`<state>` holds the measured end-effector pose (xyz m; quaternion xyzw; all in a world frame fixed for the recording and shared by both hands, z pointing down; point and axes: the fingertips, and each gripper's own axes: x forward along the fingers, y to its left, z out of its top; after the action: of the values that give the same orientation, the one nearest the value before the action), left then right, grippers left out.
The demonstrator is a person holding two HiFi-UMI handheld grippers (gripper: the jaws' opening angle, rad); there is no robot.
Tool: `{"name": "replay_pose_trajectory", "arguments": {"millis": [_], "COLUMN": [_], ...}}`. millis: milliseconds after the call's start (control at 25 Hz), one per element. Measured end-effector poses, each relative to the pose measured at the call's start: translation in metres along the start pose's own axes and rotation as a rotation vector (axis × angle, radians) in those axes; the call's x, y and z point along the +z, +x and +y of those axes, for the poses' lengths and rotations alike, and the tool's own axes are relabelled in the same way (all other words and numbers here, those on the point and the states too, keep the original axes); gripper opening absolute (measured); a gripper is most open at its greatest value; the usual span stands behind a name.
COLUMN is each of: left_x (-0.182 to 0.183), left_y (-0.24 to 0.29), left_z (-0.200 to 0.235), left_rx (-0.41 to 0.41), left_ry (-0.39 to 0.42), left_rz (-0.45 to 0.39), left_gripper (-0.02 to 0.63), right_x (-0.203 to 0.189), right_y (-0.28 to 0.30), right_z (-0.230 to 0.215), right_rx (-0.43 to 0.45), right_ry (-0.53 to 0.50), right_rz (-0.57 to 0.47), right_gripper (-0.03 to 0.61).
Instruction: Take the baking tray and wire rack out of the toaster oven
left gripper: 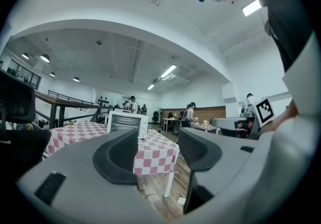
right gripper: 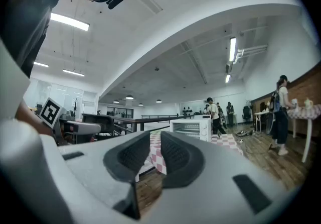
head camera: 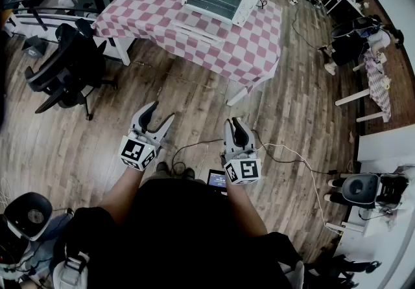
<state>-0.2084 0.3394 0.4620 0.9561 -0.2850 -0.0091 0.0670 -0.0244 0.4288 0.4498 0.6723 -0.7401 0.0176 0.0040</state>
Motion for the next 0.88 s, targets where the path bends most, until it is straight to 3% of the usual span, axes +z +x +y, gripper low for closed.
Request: {"name": "replay_pose_trajectory", "arguments": {"millis": [240, 600, 880], "left_x": [0.013, -0.005, 0.014], "left_y": [0.016, 0.042, 0.037], "left_z": [-0.003, -0.041, -0.052], "left_rx": [0.016, 0.015, 0.024], "left_ry": [0.017, -0.047, -0.012], "left_rz": [-0.051, -0.044, -0.073], "left_gripper": [0.233, 0.23, 0.229], "right_x": [0.015, 0.002, 0.012], "right_y": [-0.002, -0.029, -0.03], "right_z": [-0.027, -0.069, -0.068], "right_rx": [0.018, 0.048, 0.081], "right_ry": [-0.065, 0.02, 0.017], "right_rz": [-0.049, -0.091, -0.123], "right_gripper": [0.069, 0.069, 0.069]}}
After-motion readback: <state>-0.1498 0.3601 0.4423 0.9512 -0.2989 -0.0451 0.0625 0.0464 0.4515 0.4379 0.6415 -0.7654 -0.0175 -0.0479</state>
